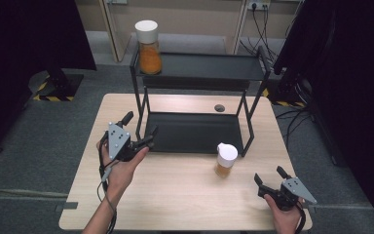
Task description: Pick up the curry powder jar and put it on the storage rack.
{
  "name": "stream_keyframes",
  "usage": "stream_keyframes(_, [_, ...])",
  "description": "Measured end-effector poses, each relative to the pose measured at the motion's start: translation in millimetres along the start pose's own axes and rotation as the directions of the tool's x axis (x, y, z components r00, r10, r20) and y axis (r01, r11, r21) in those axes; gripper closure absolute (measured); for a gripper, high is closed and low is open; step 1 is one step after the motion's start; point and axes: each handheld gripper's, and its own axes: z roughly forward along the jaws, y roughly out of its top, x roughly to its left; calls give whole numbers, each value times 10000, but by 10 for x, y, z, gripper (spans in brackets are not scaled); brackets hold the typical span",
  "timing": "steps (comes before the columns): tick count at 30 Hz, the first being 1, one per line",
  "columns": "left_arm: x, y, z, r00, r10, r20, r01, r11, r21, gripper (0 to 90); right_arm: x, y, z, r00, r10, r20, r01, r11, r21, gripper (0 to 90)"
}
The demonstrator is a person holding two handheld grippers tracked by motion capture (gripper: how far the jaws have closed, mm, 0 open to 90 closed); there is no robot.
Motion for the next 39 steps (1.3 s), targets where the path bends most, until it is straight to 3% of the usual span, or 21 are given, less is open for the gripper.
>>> stream_keyframes(30, [-34,-563,-299,9994,-350,69,344,9964,769,156,2,-1,-1,10000,6,9,-6,10000,-9,66])
stream_keyframes(39, [-71,-882,-452,9986,-522,87,512,9940,968,161,0,-4,-2,10000,13,-2,-13,10000,-23,66])
